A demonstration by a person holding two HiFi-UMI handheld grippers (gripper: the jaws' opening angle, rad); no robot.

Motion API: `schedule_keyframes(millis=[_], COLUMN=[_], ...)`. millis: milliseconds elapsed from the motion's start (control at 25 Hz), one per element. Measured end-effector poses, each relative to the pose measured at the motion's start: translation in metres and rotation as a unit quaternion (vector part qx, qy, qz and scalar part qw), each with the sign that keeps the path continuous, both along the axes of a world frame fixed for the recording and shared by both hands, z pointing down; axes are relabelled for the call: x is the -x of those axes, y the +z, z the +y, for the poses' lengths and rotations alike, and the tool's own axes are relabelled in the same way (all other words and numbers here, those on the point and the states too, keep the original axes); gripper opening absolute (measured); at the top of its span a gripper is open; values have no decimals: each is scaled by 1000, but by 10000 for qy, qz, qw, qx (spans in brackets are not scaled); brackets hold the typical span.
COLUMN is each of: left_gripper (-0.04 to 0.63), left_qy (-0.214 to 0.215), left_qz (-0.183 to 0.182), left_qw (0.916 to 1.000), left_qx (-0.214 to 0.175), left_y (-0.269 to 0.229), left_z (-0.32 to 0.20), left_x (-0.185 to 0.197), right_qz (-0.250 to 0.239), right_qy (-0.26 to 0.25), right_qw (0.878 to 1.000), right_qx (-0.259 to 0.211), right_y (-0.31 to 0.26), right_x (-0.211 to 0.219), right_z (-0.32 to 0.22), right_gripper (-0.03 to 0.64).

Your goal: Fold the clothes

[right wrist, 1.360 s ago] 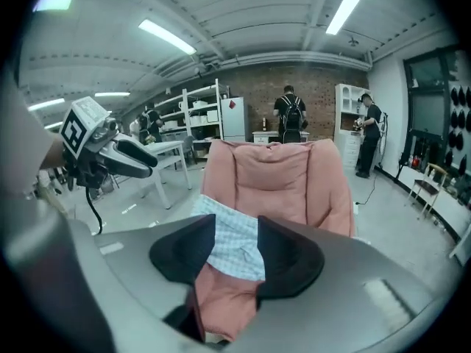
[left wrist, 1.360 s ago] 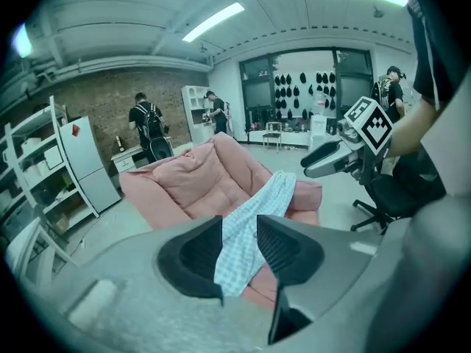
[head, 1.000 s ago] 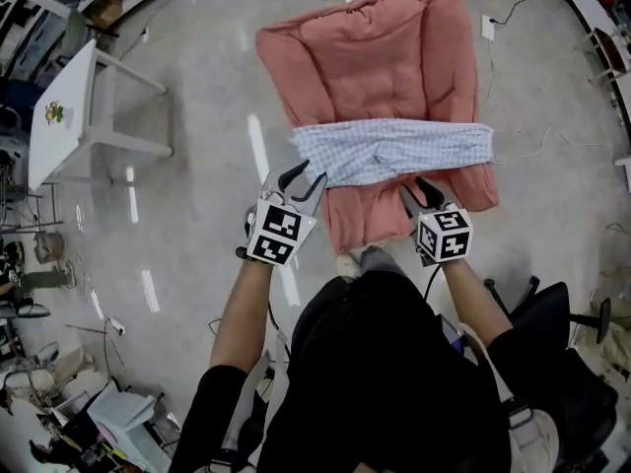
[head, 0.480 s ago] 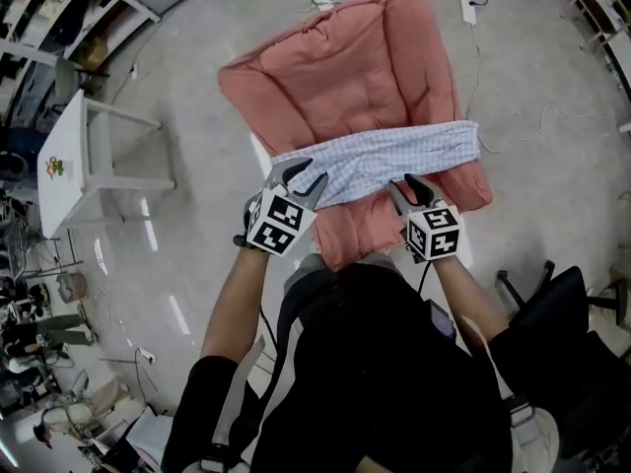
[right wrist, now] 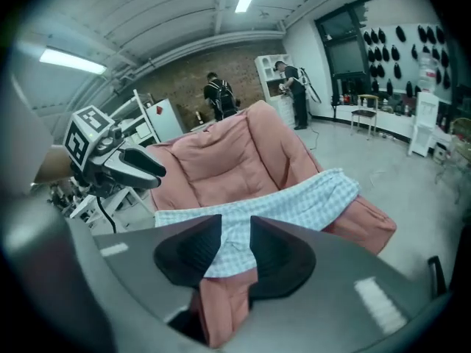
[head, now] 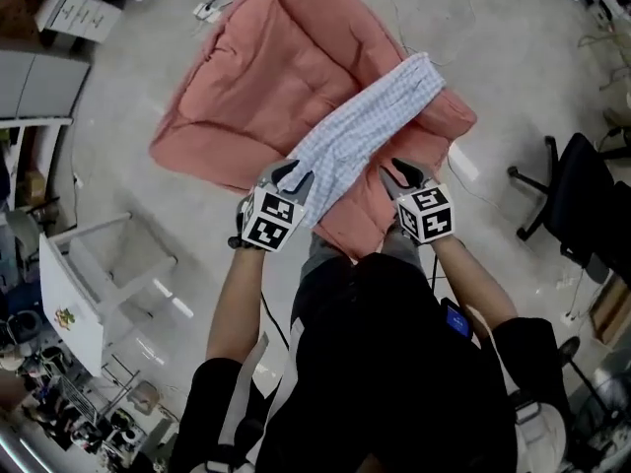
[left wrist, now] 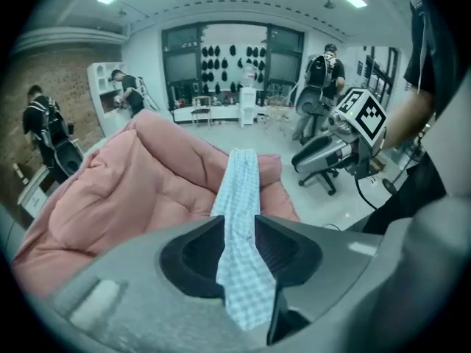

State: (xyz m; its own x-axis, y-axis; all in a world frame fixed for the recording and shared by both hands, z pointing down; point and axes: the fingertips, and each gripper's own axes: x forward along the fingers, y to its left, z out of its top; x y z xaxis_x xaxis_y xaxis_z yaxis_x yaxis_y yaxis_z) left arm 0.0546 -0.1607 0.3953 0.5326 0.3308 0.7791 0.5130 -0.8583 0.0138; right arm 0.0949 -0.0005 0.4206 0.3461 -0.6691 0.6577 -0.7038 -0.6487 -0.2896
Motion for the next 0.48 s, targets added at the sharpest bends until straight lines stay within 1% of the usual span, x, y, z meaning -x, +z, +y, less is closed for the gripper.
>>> schedule_keyframes(millis=[120,240,280,360,480], left_gripper=[137,137,137,137,137], left_qy=[699,1279,1398,1503,1577], left_qz=[-367,-633,-698,-815,-927], left_qw=[9969,9897,9876,9852,9830], left_qx=[12,-89,-112,-124,-148], left_y=[43,75,82,94,107], left_z=[-1,-4,-4,-4,-2], left_x=[3,6,6,6,3], right_qz=[-156,-288,-335,-430,-472], right_qy=[594,1238,1414,1659,1856], right_qw=[9981,9918,9892,9850,9812], right_qx=[79,164,177,181,258], right_y=[23,45,51,65,89], right_x=[7,21,26,35,37], right_z=[-2,-3,-3,-5,-3], right_gripper=[124,120,117,114,108])
